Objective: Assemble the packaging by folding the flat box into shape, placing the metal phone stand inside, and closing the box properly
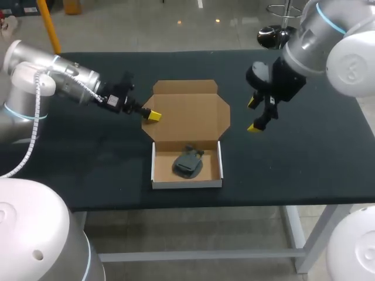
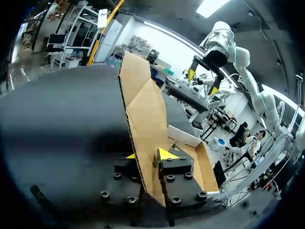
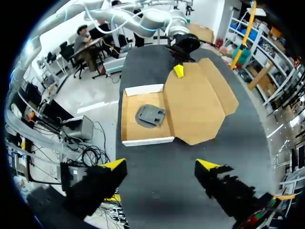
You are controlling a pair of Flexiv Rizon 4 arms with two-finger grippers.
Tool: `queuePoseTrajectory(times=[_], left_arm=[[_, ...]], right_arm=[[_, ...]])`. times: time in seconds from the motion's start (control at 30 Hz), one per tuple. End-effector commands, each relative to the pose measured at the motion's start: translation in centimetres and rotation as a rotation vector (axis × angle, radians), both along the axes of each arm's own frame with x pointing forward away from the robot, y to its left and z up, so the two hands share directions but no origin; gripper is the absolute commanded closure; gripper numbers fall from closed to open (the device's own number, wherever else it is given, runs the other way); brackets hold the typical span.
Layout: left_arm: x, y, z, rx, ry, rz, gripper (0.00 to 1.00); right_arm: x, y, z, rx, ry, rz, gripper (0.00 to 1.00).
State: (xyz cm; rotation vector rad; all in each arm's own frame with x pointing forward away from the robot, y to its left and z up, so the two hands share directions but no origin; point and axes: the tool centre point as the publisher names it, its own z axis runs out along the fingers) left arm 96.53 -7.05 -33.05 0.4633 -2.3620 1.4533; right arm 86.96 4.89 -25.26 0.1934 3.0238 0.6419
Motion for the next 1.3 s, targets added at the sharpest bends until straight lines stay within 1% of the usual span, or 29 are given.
queuePoseTrajectory(times=[0.03, 0.23, 0.5, 0.73, 0.93, 0.97, 1.0, 1.17, 1.3], left_arm=[[-0.2, 0.1, 0.0, -0.007, -0.005, 0.002, 0.85], [-0.3, 0.0, 0.1, -0.020, -0.017, -0.001, 0.82], [-0.2, -0.6, 0.4, -0.027, -0.025, -0.011, 0.82], [0.1, -1.0, 0.4, -0.037, -0.021, -0.009, 0.83], [0.2, -1.0, 0.3, -0.043, -0.020, -0.003, 0.88], [0.2, -1.0, 0.3, -0.044, -0.021, -0.002, 0.93], [0.2, -1.0, 0.3, -0.044, -0.021, -0.002, 1.00], [0.2, -1.0, 0.2, -0.050, -0.034, -0.002, 1.00], [0.0, -0.8, 0.3, -0.058, -0.065, -0.012, 1.00]], right_arm=[[0.0, 0.1, 0.2, -0.004, 0.005, 0.003, 0.00], [0.1, 0.2, 0.2, -0.008, 0.006, 0.005, 0.00], [0.1, 0.3, 0.2, -0.011, 0.007, 0.004, 0.00], [0.1, 0.3, 0.2, -0.013, 0.008, 0.004, 0.00], [0.2, 0.3, 0.2, -0.015, 0.009, 0.004, 0.00], [0.2, 0.3, 0.2, -0.016, 0.009, 0.004, 0.00], [0.2, 0.3, 0.2, -0.016, 0.010, 0.004, 0.00], [0.3, 0.3, 0.2, -0.017, 0.011, 0.007, 0.00], [0.3, 0.4, 0.3, -0.017, 0.008, 0.008, 0.00]])
